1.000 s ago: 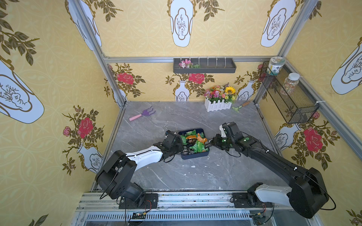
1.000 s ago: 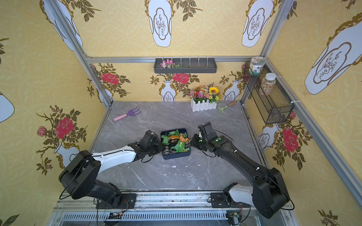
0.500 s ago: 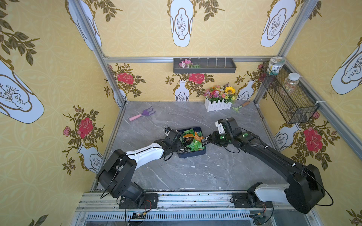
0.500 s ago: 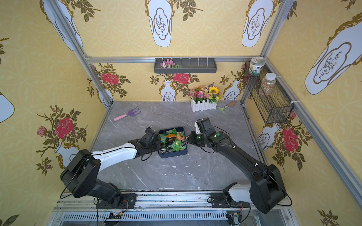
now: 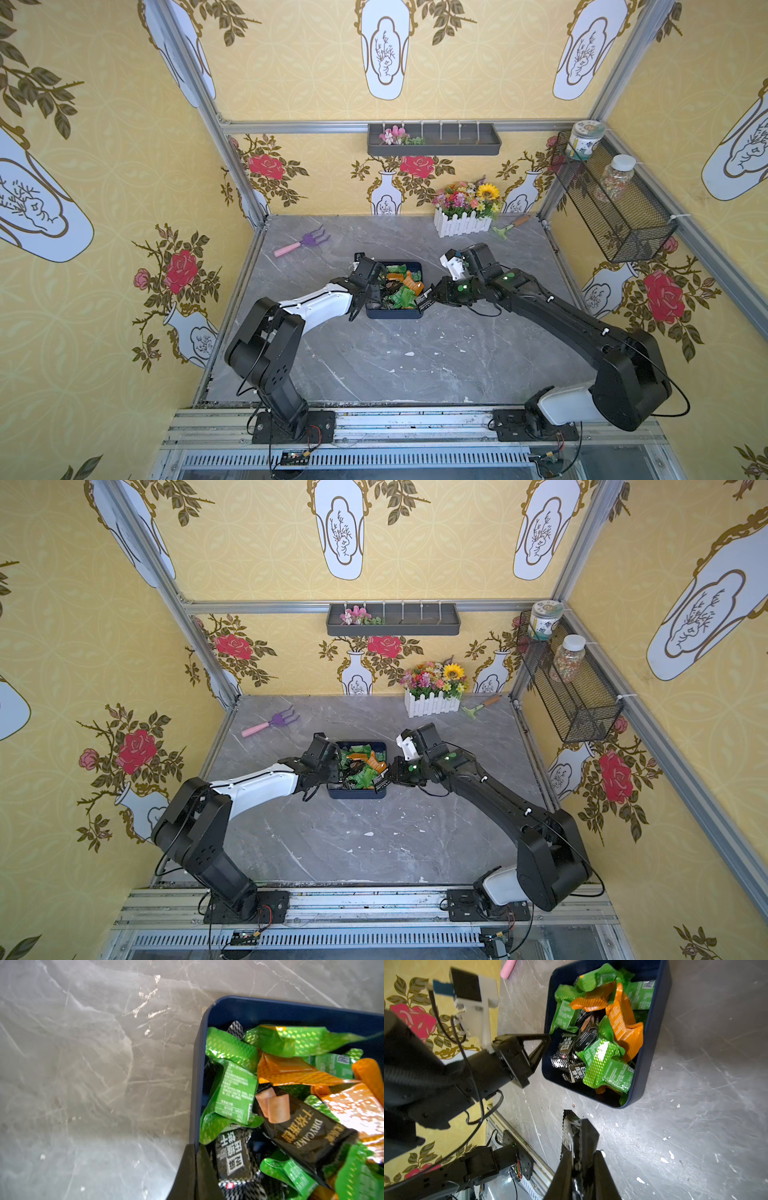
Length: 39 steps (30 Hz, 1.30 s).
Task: Take the cookies out of the storage box
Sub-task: Move the storage box to the center of the board, then place the cookie at the center of the board.
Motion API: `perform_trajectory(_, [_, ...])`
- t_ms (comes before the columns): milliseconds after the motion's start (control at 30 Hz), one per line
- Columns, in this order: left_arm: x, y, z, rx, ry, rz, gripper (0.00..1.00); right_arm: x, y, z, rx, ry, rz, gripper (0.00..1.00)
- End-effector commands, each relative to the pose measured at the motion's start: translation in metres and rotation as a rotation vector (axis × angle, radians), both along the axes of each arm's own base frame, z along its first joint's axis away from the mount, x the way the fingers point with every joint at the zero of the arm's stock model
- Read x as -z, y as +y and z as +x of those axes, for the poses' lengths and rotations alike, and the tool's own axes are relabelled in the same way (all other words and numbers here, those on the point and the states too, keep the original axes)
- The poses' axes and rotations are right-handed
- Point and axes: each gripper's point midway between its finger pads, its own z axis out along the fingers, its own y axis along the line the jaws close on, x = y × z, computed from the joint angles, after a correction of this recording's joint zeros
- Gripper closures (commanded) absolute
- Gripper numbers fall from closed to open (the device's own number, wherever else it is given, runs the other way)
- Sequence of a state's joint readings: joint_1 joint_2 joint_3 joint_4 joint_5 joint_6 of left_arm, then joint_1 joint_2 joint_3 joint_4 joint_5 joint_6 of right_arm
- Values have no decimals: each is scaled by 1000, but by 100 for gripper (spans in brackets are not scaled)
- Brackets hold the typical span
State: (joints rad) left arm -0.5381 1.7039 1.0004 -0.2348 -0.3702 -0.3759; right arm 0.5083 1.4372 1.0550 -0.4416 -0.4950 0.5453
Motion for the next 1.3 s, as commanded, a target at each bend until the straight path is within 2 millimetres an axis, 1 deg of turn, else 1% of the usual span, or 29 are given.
perform_trajectory(0, [-4,-4,18,26,-44,-10,96,5,21,-14,-132,-9,22,86])
perform_trajectory(67, [-10,-8,19,26,-53,-38,94,23,37,-26,-206,10,-13,86])
perform_trajectory(100, [-14,-10,20,24,-60,-55,91,29,45,-32,-245,20,-23,86])
perform_trajectory(167, [-26,-13,19,18,-80,-93,76,43,62,-44,-323,35,-54,85])
perform_trajectory(233, [-40,-13,16,10,-106,-128,65,54,72,-51,-354,45,-65,85])
perform_trajectory(300, [-59,-14,12,10,-144,-177,55,63,82,-58,-394,64,-53,85])
perform_trajectory(333, [-69,-14,9,6,-163,-205,51,69,86,-61,-418,73,-56,85])
perform_trajectory(367, [-79,-13,4,-1,-180,-233,50,74,90,-66,-444,89,-62,84])
perform_trajectory(467, [-97,-9,-13,-27,-201,-323,49,96,98,-77,-513,137,-104,81])
perform_trajectory(533, [-98,-6,-28,-53,-189,-385,49,108,103,-82,-543,147,-148,79])
perform_trajectory(633, [-86,-2,-52,-96,-141,-481,50,124,106,-81,-551,134,-230,75])
perform_trajectory(700, [-76,-3,-66,-129,-102,-559,53,134,102,-72,-513,95,-328,60])
perform_trajectory(733, [-69,-2,-73,-157,-77,-603,54,135,102,-68,-498,68,-362,52])
perform_trajectory(800, [-59,-3,-85,-187,-46,-668,54,132,101,-60,-463,14,-405,39])
perform_trajectory(833, [-55,-2,-89,-198,-38,-689,54,128,102,-58,-449,-9,-408,35])
perform_trajectory(933, [-52,2,-94,-216,-44,-701,54,108,102,-50,-387,-71,-392,29])
perform_trajectory(967, [-53,2,-94,-213,-47,-699,54,102,101,-49,-370,-87,-383,28])
perform_trajectory(1067, [-62,-1,-88,-181,-66,-680,54,74,99,-47,-307,-146,-316,27])
perform_trajectory(1133, [-69,-8,-80,-128,-79,-653,54,56,89,-40,-226,-191,-287,27])
perform_trajectory(1200, [-76,-18,-72,-65,-77,-637,53,43,72,-29,-124,-225,-283,27])
perform_trajectory(1233, [-78,-25,-67,-24,-74,-624,49,40,58,-23,-65,-231,-289,27])
perform_trajectory(1267, [-75,-29,-64,-3,-57,-593,44,37,46,-16,-19,-232,-284,27])
